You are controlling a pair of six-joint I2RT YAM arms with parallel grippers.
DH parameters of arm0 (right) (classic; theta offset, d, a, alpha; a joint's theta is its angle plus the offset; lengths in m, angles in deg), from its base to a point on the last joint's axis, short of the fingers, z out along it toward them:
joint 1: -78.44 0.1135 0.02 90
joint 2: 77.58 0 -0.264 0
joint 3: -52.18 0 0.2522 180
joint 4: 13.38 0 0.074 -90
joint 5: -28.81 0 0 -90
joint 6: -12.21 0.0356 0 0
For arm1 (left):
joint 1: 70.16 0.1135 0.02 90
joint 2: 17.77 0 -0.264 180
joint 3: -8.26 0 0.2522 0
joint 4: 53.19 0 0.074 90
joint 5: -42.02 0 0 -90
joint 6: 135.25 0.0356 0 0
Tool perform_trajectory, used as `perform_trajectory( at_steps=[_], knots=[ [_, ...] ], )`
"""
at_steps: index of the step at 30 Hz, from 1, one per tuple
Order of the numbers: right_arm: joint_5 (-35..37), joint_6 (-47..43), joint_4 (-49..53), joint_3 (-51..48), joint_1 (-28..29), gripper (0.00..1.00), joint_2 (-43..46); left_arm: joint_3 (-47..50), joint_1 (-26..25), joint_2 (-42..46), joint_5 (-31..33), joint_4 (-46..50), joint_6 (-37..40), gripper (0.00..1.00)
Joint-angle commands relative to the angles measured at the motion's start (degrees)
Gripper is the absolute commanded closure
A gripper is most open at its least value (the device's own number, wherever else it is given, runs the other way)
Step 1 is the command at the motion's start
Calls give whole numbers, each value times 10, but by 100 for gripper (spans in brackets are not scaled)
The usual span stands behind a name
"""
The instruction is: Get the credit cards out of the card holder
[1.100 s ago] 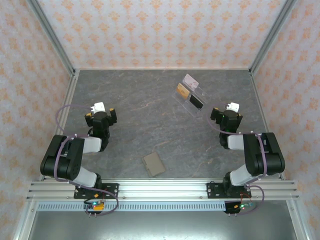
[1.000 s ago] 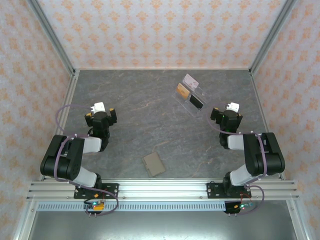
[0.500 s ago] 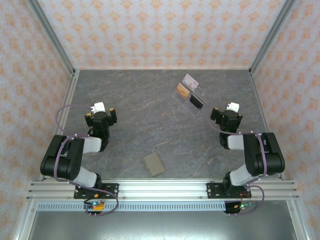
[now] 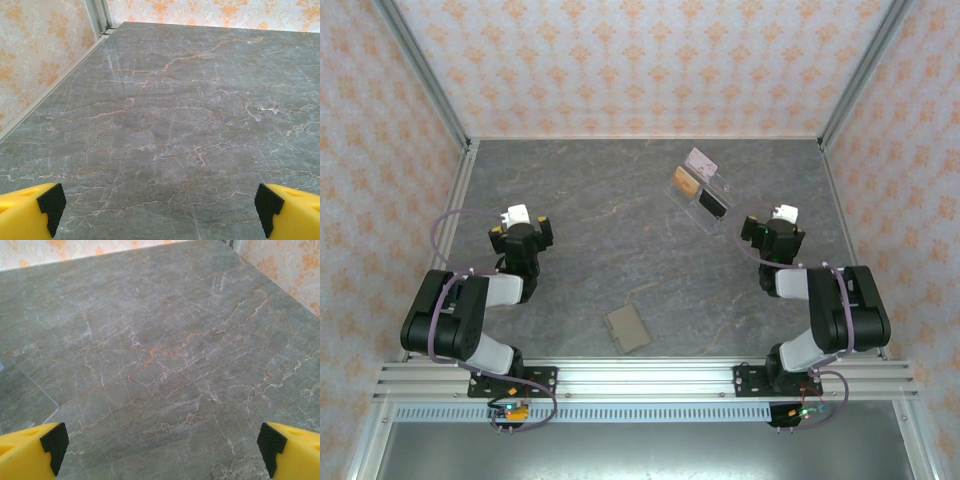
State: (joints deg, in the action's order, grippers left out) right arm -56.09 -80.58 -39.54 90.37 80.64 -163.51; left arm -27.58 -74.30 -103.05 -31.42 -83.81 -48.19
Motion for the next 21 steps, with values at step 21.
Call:
perform_trajectory(
  at_steps=[21],
  knots=[
    [-47,232,606,252,7,1,261,-147,-15,78,-13,320,2,0]
  ],
)
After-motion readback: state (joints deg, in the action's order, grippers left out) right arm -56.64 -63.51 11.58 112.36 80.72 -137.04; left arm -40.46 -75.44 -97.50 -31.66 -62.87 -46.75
